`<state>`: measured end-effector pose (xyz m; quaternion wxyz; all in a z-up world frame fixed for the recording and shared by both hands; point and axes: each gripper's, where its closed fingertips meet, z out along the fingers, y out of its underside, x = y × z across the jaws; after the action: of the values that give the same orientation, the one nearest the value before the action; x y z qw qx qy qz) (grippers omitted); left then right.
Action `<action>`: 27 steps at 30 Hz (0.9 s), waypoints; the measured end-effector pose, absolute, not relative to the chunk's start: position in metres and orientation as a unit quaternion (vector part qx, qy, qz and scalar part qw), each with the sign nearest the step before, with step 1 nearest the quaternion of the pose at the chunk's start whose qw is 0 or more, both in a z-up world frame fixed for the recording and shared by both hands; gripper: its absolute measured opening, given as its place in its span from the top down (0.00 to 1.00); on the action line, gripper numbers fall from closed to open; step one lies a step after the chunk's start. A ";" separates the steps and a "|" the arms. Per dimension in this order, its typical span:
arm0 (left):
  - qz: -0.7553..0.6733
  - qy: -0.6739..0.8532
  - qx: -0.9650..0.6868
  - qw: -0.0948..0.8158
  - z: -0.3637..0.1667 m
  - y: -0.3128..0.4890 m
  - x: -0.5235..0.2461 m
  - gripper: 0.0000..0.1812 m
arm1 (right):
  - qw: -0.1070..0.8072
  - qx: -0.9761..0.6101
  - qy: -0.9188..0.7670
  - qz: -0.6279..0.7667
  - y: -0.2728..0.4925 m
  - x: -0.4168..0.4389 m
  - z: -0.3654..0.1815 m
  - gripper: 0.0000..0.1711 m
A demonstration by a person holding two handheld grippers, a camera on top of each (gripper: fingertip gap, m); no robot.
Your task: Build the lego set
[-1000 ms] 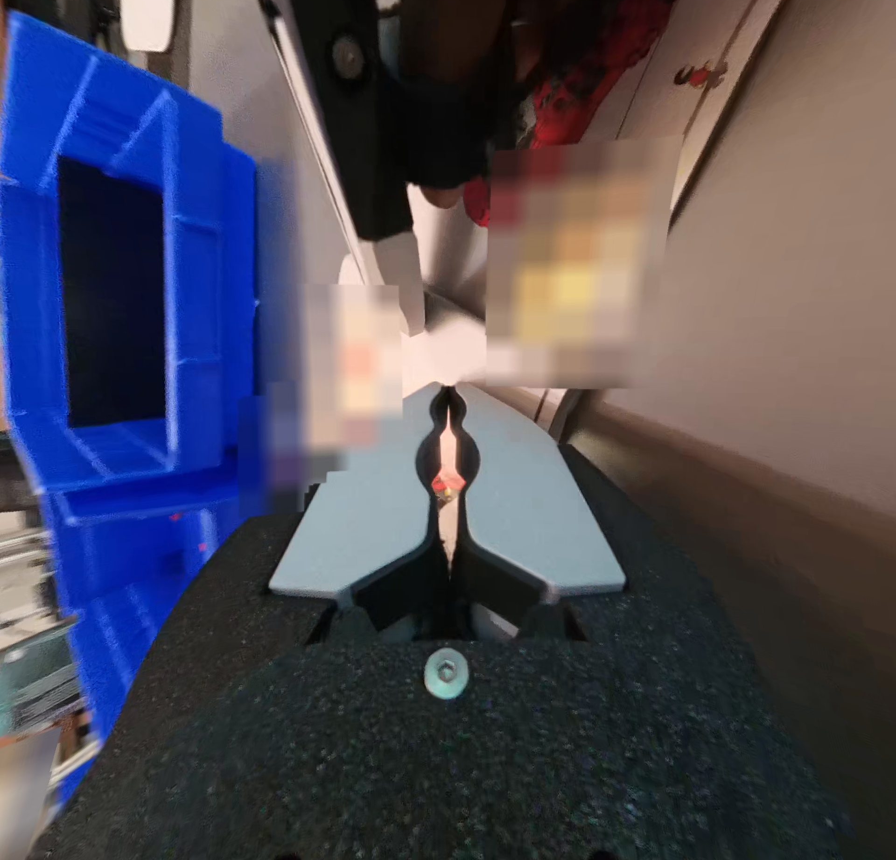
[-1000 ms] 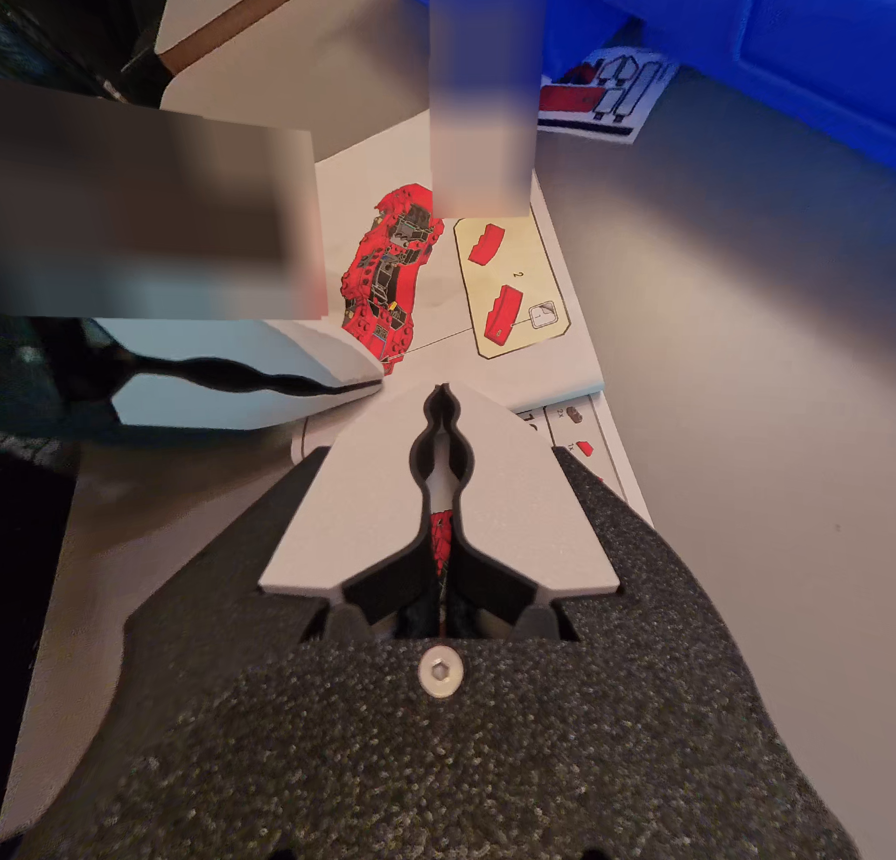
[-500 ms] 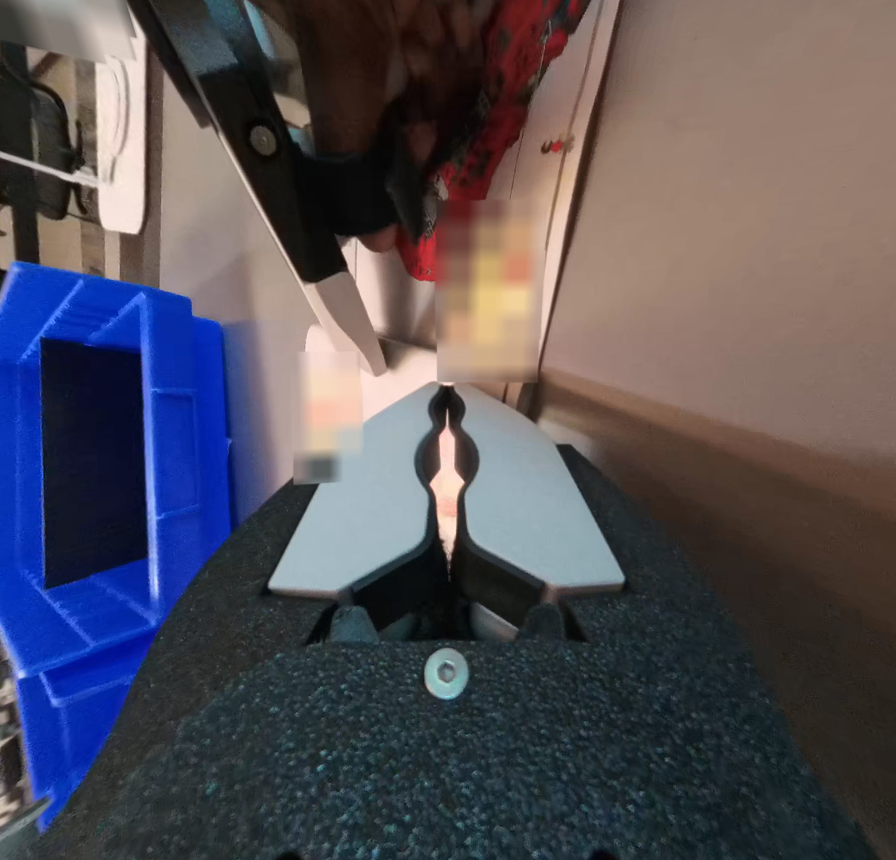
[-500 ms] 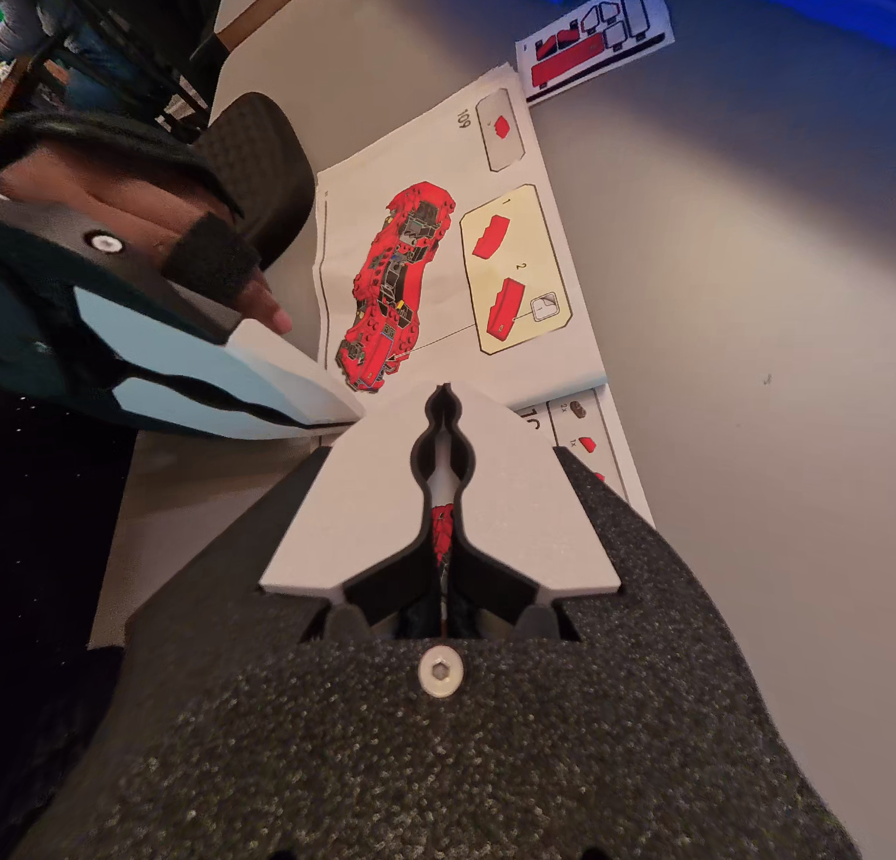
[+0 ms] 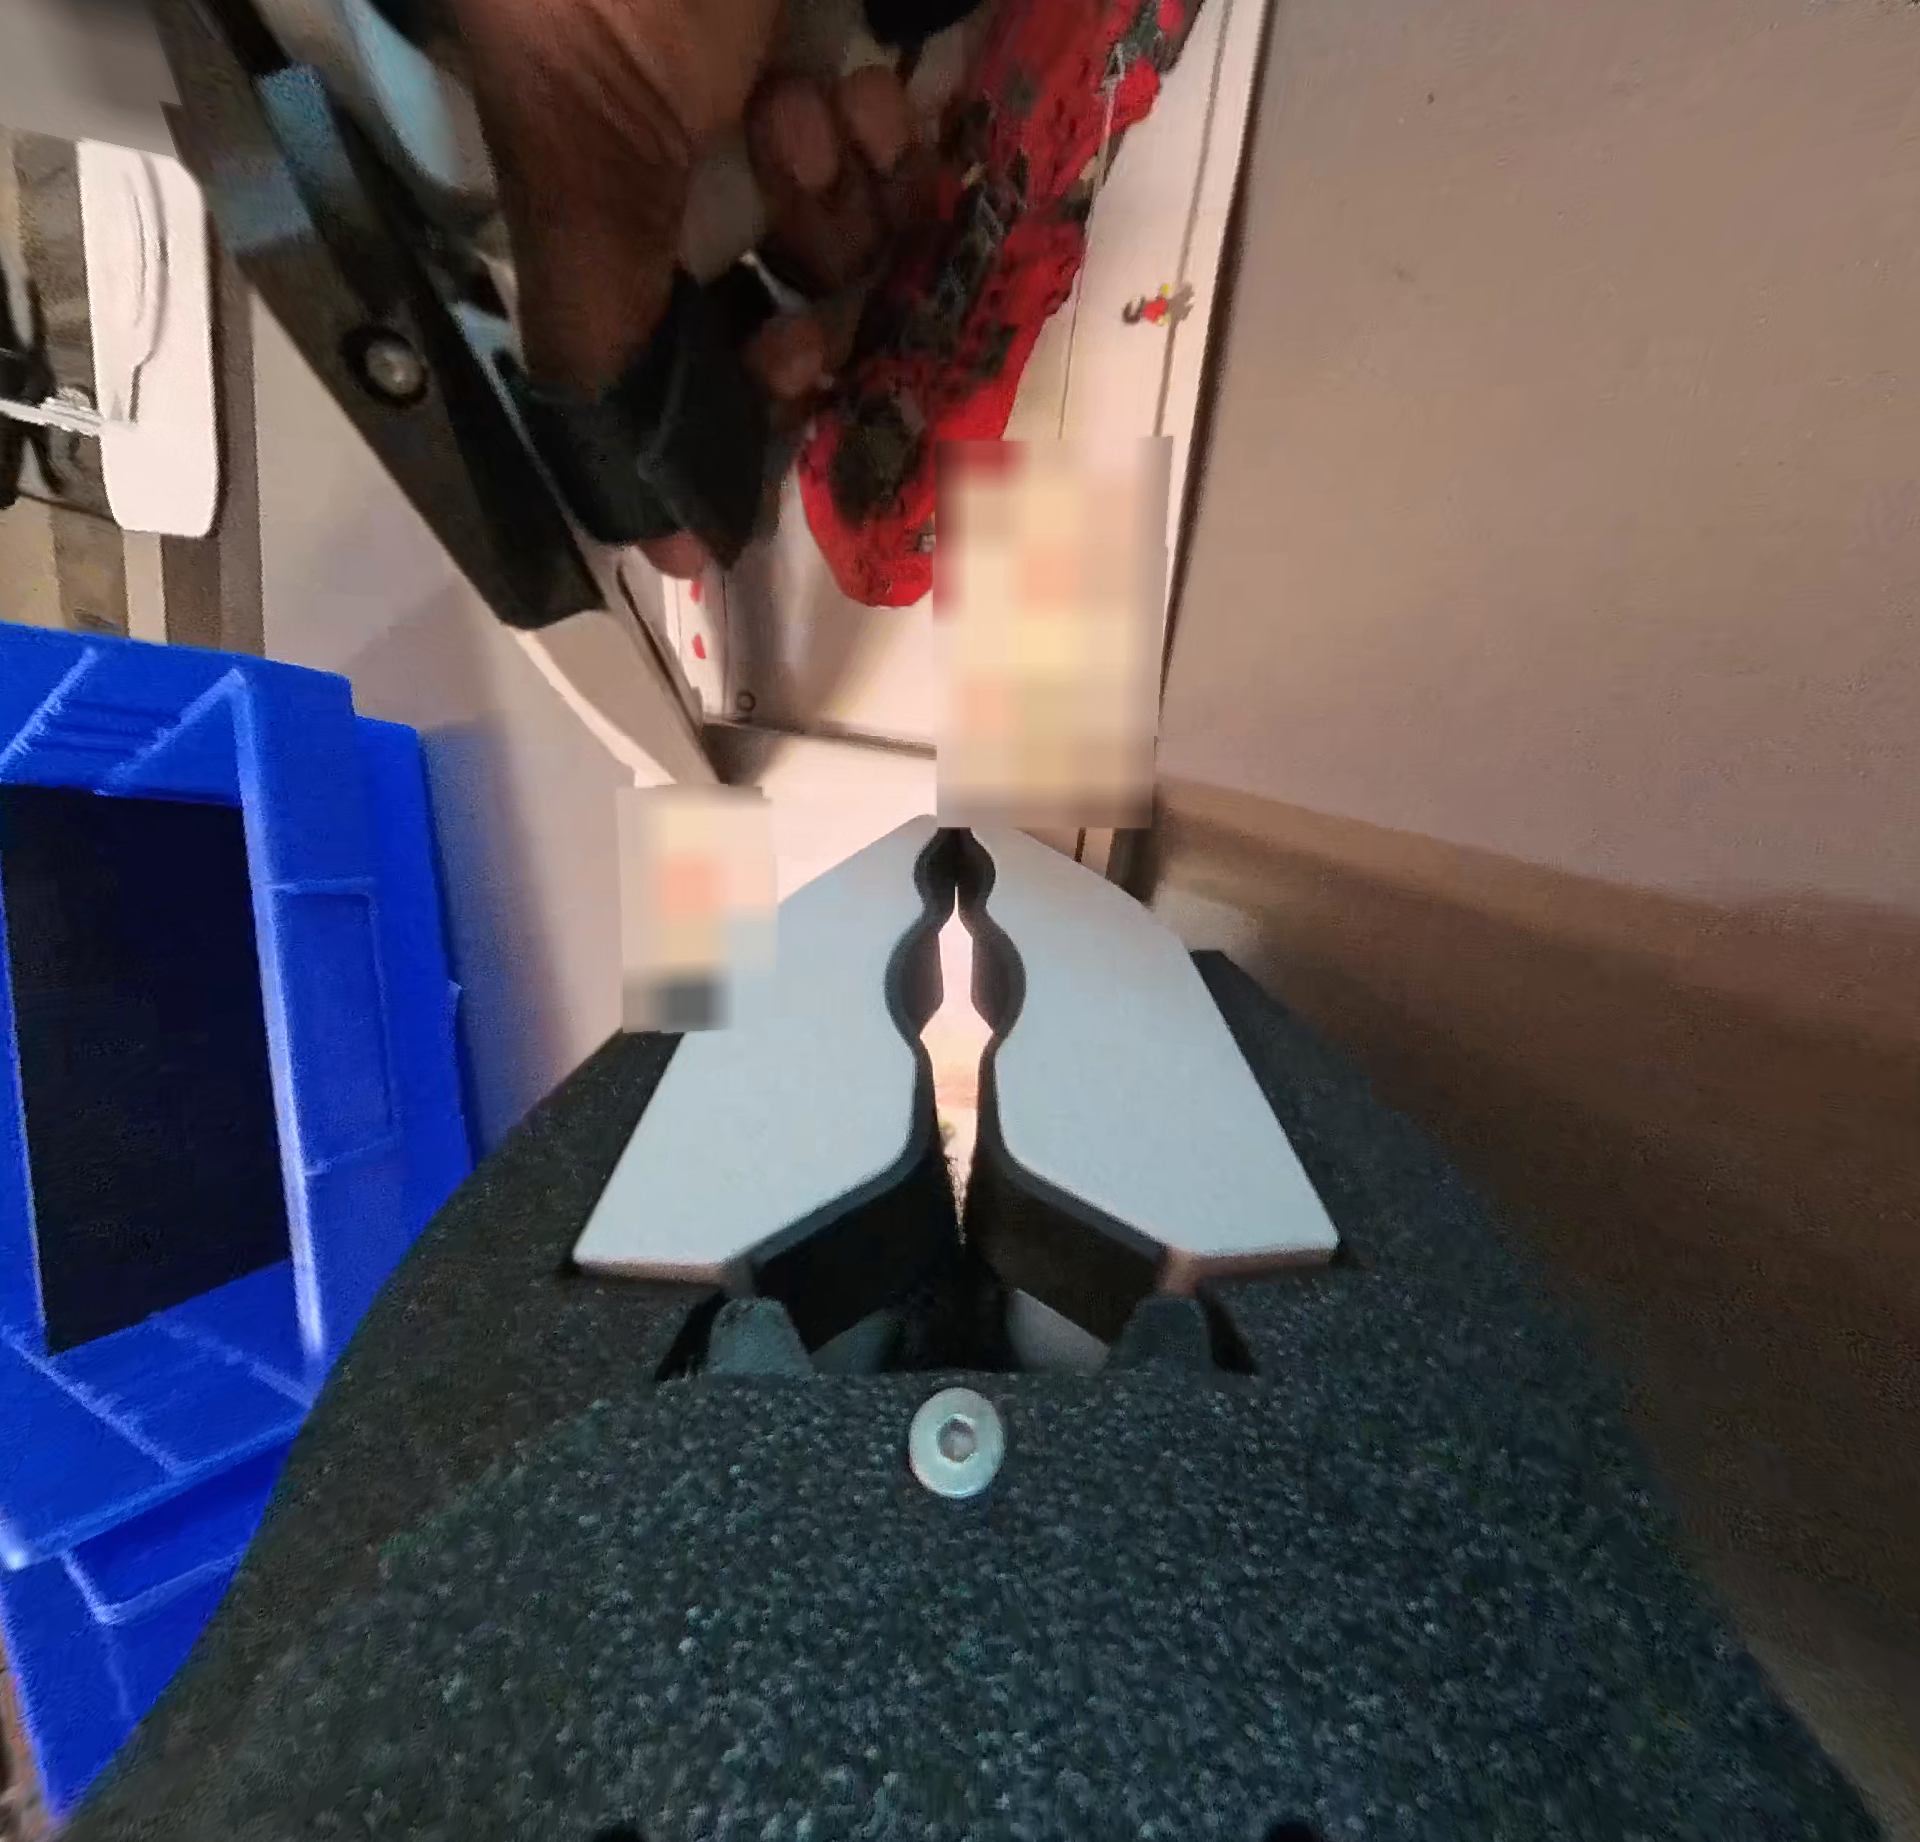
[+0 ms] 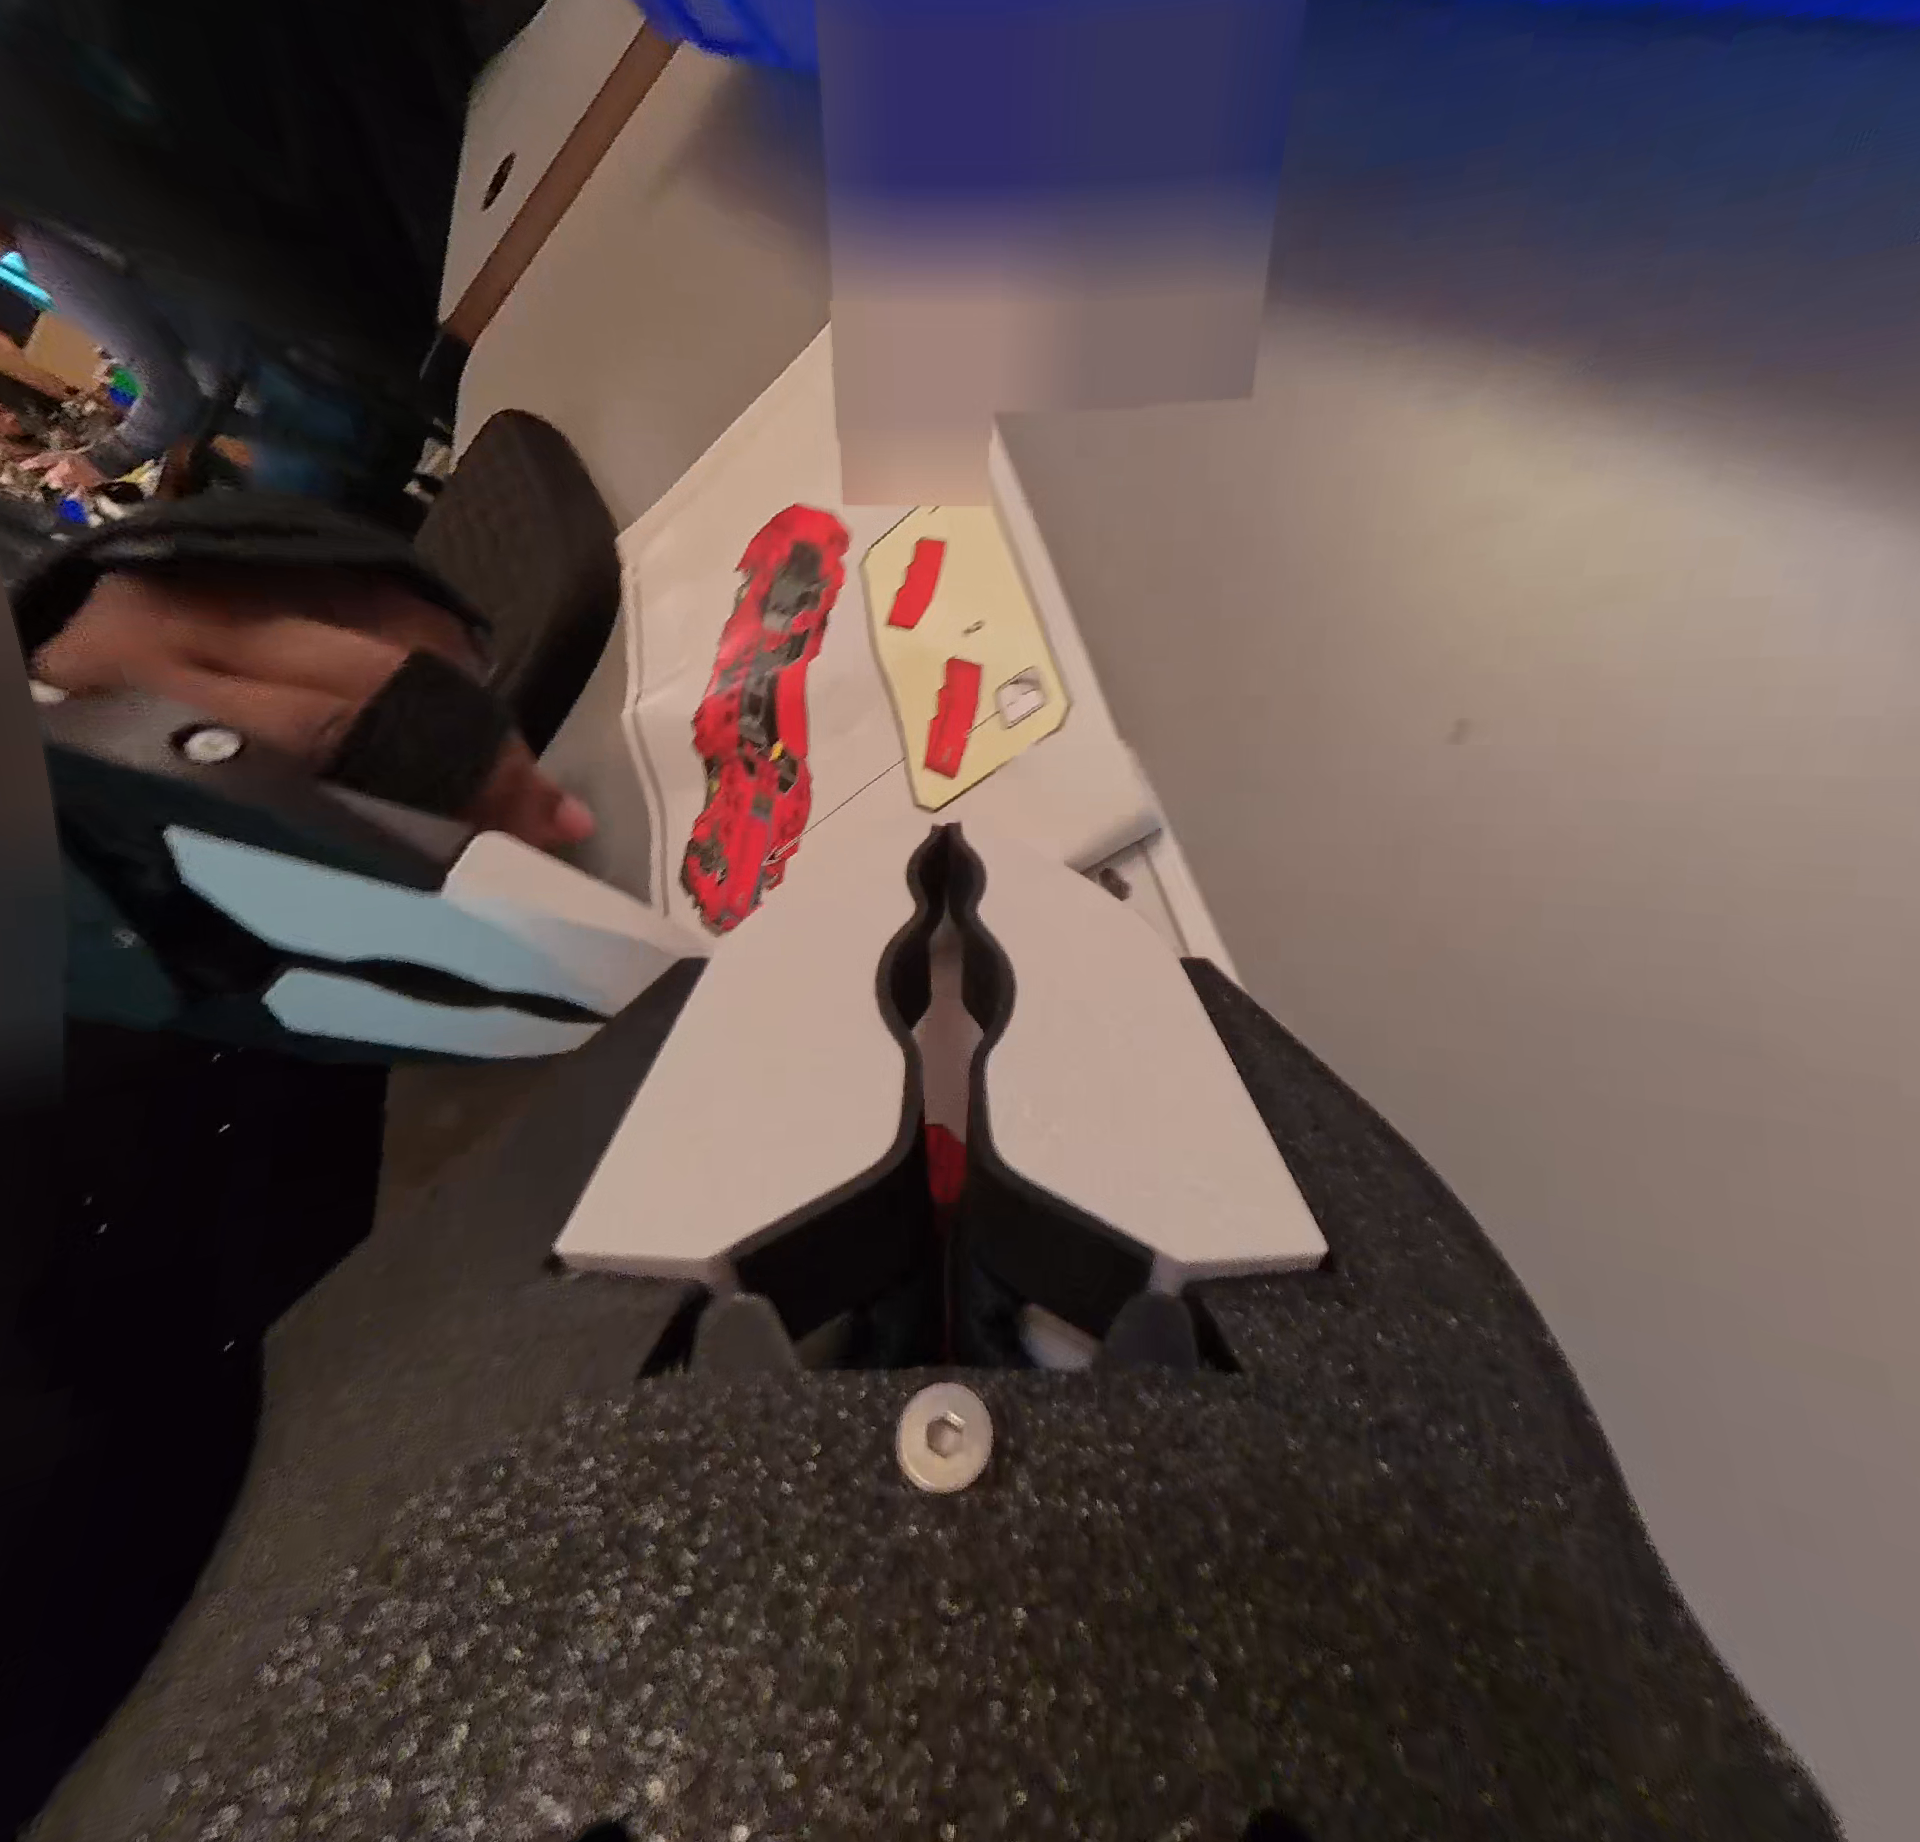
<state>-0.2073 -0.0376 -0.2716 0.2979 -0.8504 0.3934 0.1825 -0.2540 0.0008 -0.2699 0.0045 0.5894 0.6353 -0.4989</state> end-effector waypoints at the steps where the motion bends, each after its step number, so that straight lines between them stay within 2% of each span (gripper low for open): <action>1: 0.190 0.401 -0.847 0.293 -0.272 -0.038 -0.207 1.00 | -0.010 0.594 0.635 -0.495 0.005 -0.258 -0.270 1.00; 7: 0.199 0.404 -0.842 0.296 -0.271 -0.038 -0.207 1.00 | -0.070 0.616 0.617 -0.485 0.019 -0.269 -0.268 1.00; 10: 0.202 0.401 -0.843 0.297 -0.271 -0.037 -0.207 1.00 | 0.088 0.582 0.630 -0.506 -0.032 -0.231 -0.268 1.00; 11: 0.201 0.400 -0.843 0.299 -0.271 -0.037 -0.207 1.00 | 0.104 0.576 0.631 -0.509 -0.042 -0.224 -0.267 1.00; 16: 0.203 0.415 -0.833 0.303 -0.271 -0.037 -0.206 1.00 | 0.083 0.572 0.644 -0.502 -0.033 -0.235 -0.269 1.00; 23: 0.198 0.409 -0.835 0.311 -0.271 -0.037 -0.207 1.00 | -0.049 0.588 0.661 -0.464 0.005 -0.278 -0.268 1.00; 25: 0.188 0.400 -0.838 0.321 -0.271 -0.036 -0.204 1.00 | -0.006 0.535 0.683 -0.497 -0.032 -0.275 -0.250 1.00; 27: 0.155 0.383 -0.844 0.343 -0.271 -0.035 -0.197 1.00 | 0.053 0.496 0.735 -0.460 -0.068 -0.262 -0.259 1.00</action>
<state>-0.1972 -0.0348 -0.2711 0.3432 -0.8436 0.3826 0.1555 -0.2623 -0.0679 -0.2591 0.0528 0.4961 0.7347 -0.4597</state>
